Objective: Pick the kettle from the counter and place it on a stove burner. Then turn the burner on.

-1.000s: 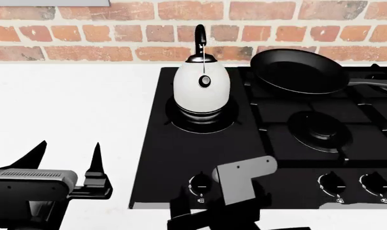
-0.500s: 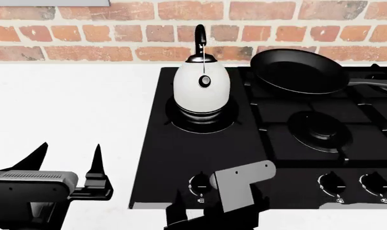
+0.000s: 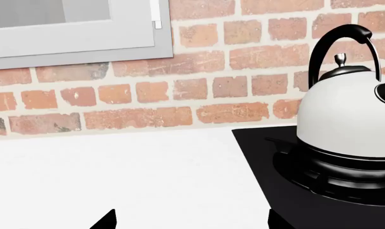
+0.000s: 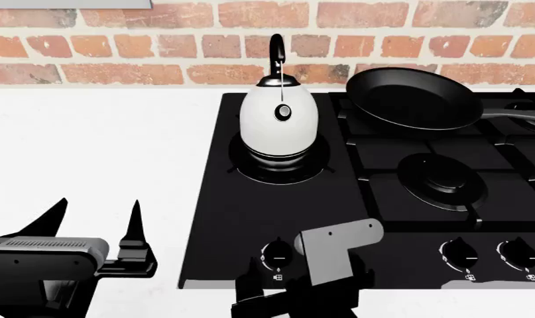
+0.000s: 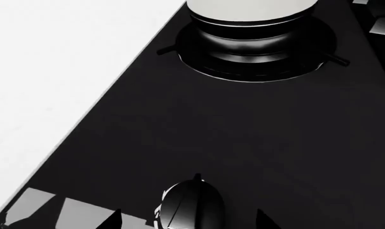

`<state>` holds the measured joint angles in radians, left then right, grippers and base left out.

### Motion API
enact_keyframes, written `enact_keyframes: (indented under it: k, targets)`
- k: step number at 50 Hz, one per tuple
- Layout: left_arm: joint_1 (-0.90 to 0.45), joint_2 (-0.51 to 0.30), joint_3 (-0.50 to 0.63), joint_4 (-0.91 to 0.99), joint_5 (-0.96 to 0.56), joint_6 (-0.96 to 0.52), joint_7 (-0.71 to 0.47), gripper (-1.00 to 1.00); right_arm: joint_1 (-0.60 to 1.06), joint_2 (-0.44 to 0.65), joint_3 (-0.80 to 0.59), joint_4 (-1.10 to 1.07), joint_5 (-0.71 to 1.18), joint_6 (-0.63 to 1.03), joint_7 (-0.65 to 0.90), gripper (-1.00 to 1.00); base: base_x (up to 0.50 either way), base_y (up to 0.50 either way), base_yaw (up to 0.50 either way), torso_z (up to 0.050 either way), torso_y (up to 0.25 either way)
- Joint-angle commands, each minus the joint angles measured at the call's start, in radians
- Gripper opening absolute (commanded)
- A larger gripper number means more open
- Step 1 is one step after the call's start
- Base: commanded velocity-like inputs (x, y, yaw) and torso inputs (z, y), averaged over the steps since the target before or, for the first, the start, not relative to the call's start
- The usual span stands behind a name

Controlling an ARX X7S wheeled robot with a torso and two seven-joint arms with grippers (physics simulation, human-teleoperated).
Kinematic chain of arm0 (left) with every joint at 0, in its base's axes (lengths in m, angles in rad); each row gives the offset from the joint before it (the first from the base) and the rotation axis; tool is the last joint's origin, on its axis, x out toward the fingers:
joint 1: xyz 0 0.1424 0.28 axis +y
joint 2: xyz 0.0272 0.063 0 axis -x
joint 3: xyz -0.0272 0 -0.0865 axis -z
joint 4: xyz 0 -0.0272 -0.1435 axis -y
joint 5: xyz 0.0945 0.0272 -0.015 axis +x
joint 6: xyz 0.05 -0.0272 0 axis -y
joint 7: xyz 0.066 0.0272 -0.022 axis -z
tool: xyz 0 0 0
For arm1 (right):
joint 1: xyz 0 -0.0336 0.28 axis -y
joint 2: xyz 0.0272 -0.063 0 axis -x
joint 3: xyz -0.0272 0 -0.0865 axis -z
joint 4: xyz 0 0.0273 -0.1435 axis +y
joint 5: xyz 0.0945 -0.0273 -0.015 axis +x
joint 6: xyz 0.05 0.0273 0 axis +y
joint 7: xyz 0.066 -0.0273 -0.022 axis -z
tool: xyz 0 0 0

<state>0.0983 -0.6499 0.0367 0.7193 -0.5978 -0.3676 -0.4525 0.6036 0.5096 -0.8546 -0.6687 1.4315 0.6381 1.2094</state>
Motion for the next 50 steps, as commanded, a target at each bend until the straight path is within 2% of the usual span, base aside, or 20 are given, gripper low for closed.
enact_keyframes:
  k: [1,23,39,50]
  targets:
    - [0.001,0.001,0.002,-0.004,0.001,0.004,0.001,1.0,0.002,0.001,-0.006,0.0,-0.009,0.004,-0.002,-1.0,0.0,0.0,0.0,0.0,0.0]
    - [0.005,0.002,0.006,-0.008,0.003,0.014,0.001,1.0,0.006,0.008,-0.018,-0.007,-0.048,0.008,-0.01,-1.0,0.0,0.0,0.0,0.0,0.0]
    - [0.002,0.004,0.01,-0.012,0.004,0.018,0.001,1.0,0.114,-0.023,-0.105,-0.088,-0.087,0.148,0.035,-1.0,0.0,0.0,0.0,0.0,0.0]
    - [0.004,0.006,0.013,-0.017,0.007,0.025,0.002,1.0,0.091,-0.002,-0.1,-0.045,-0.105,0.123,-0.019,-1.0,0.0,0.0,0.0,0.001,0.002]
